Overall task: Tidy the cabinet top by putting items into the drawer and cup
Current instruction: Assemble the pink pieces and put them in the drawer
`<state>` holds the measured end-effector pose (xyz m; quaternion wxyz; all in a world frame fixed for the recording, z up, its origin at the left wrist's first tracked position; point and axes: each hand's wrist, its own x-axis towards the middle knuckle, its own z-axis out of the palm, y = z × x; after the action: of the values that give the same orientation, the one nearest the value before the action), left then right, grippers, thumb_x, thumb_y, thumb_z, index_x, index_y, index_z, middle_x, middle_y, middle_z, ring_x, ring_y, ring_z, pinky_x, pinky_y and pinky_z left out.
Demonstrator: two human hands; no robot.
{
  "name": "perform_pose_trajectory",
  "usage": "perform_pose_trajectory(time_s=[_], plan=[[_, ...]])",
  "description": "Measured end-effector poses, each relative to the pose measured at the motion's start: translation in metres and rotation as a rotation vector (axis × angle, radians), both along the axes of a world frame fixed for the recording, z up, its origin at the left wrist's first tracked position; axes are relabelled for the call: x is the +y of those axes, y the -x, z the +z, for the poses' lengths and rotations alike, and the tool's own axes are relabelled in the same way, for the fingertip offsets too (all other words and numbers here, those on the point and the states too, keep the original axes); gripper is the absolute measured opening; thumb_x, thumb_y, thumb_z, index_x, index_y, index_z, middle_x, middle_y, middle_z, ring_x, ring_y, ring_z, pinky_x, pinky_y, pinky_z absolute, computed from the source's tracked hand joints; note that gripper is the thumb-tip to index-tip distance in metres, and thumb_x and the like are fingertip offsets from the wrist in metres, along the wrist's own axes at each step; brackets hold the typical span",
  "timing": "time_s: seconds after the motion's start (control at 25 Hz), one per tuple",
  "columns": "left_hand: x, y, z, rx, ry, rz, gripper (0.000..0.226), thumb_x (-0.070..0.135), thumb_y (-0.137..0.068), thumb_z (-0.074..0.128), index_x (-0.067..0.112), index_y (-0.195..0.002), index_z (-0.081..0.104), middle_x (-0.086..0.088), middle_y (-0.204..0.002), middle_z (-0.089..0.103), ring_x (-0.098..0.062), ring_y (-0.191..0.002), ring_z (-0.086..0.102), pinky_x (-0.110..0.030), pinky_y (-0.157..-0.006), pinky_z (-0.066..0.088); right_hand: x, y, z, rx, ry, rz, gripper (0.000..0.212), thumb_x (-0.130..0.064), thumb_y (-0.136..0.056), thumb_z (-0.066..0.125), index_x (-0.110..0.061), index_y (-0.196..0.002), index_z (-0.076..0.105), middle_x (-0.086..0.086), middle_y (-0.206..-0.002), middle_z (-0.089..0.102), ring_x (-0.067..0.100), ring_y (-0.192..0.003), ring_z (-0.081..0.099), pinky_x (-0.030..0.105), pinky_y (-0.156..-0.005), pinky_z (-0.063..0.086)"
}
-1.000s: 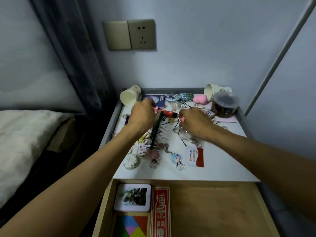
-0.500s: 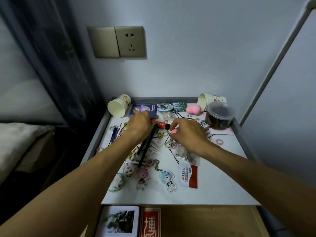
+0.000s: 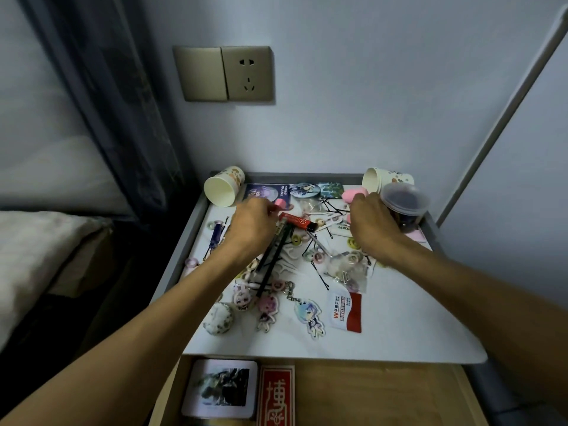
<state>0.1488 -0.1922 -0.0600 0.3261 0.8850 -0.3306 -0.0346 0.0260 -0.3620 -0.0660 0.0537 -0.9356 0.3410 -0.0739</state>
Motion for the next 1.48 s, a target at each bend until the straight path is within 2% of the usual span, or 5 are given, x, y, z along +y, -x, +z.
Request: perform_pose_trajectory(time_s=[0.2,0.64,0.84,1.04,1.48], plan=[[0.015,0.024,0.011,0.371,0.139,-0.117,0.011,0.016,-0.093,0.062,0.013,-0.094,0.073,0.0,-0.078,0.068,-0.014,-0.068,0.056,-0.031,-0.067,0.046,0.003,0.002,-0.007,0.068,0.111,-0.049,0.037,0.005,-0.09,0.053,0.007,-0.127,0.05,0.023,-0.12,0.052,0.034,-0.097,0.06,0.036,-0.067,0.048],[0.063,0.055,0.033,0.561,0.275,-0.064,0.011,0.005,-0.087,0.067,0.015,-0.092,0.064,-0.008,-0.082,0.075,-0.014,-0.068,0.061,-0.027,-0.059,0.044,0.029,0.009,0.017,0.076,0.211,0.092,0.024,0.0,-0.094,0.052,-0.002,-0.116,0.061,0.02,-0.115,0.058,0.036,-0.102,0.058,0.036,-0.068,0.044],[0.097,0.096,0.05,0.836,0.375,-0.127,0.031,-0.004,-0.09,0.06,0.015,-0.114,0.065,-0.014,-0.08,0.072,-0.014,-0.06,0.058,-0.024,-0.056,0.048,0.101,0.062,0.051,-0.366,-0.544,0.127,0.019,-0.023,-0.097,0.057,-0.013,-0.112,0.064,0.001,-0.098,0.066,0.015,-0.072,0.068,0.029,-0.063,0.052],[0.128,0.134,0.043,0.937,0.354,-0.166,0.022,-0.004,-0.094,0.05,0.002,-0.097,0.071,-0.01,-0.078,0.061,-0.013,-0.057,0.05,-0.02,-0.05,0.038,0.155,0.124,0.051,-0.62,-1.087,0.105,0.017,-0.015,-0.098,0.055,-0.006,-0.109,0.062,0.008,-0.102,0.067,0.019,-0.083,0.073,0.027,-0.072,0.06],[0.121,0.133,0.019,0.847,0.248,-0.08,0.039,0.007,-0.095,0.045,0.029,-0.104,0.075,0.001,-0.077,0.051,-0.011,-0.064,0.04,-0.023,-0.055,0.031,0.166,0.128,0.021,-0.656,-1.243,0.049,0.016,-0.011,-0.096,0.056,-0.009,-0.109,0.066,0.014,-0.091,0.068,0.02,-0.068,0.07,0.03,-0.064,0.06]])
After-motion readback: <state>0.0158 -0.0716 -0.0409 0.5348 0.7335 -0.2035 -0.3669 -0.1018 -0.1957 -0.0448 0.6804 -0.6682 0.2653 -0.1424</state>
